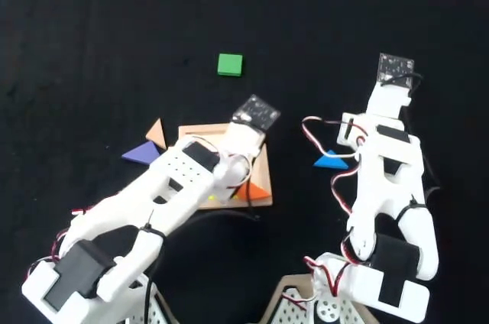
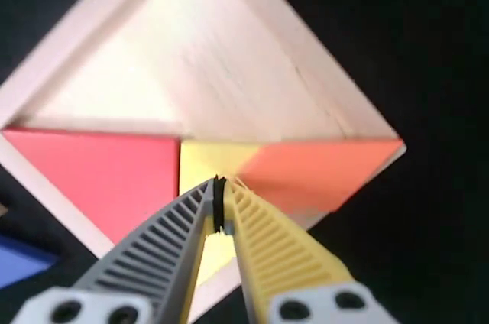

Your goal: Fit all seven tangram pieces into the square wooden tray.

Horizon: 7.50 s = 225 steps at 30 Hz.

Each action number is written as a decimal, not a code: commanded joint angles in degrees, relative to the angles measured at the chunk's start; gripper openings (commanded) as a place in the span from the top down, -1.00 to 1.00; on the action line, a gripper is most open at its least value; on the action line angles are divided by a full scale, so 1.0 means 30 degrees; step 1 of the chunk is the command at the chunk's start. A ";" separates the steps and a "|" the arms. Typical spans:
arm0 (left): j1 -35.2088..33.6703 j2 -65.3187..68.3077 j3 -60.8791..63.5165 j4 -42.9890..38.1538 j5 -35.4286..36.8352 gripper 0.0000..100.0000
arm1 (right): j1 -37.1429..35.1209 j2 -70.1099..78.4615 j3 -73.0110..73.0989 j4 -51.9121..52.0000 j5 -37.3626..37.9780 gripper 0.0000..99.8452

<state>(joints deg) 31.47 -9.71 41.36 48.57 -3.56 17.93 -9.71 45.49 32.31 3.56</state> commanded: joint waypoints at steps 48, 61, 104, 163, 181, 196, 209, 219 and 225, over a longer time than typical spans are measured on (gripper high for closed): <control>0.0249 0.3370 -0.2886 -0.1495 0.1436 0.94 | -0.0352 -0.0806 0.0015 -0.0352 0.0000 0.98; -0.0659 0.3136 -0.3004 -0.3136 0.1436 0.94 | -0.0733 -0.0806 0.0015 -0.0410 0.0000 0.98; 0.3121 0.2110 -0.2740 -0.1963 0.4132 0.94 | -0.0615 -0.0864 0.0015 -0.0381 0.0000 0.98; 0.1216 0.6593 -0.5993 -0.4278 0.4161 0.94 | -0.0615 -0.0806 0.0015 -0.0410 0.0000 0.98; 0.1040 0.5626 -0.6462 -0.3575 0.4161 0.94 | -0.0615 -0.0894 0.0015 -0.0381 0.0000 0.98; 0.0454 0.1201 -0.0689 -0.5128 0.4161 0.94 | -0.0645 -0.0806 0.0015 -0.0352 0.0000 0.98; -0.0366 0.6154 -0.5700 -0.1905 0.4161 0.94 | -0.0615 -0.0864 0.0015 -0.0352 0.0000 0.98; -0.0571 0.2344 -0.2007 -0.5597 0.4073 0.94 | -0.0615 -0.0894 0.0015 -0.0352 0.0000 0.98; -0.0982 0.2549 -0.1773 -0.8908 0.4015 0.94 | -0.0645 -0.0864 0.0015 -0.0352 0.0000 0.98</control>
<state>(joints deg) 30.07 0.22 36.00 29.41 8.31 16.97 -9.71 45.93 32.31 3.47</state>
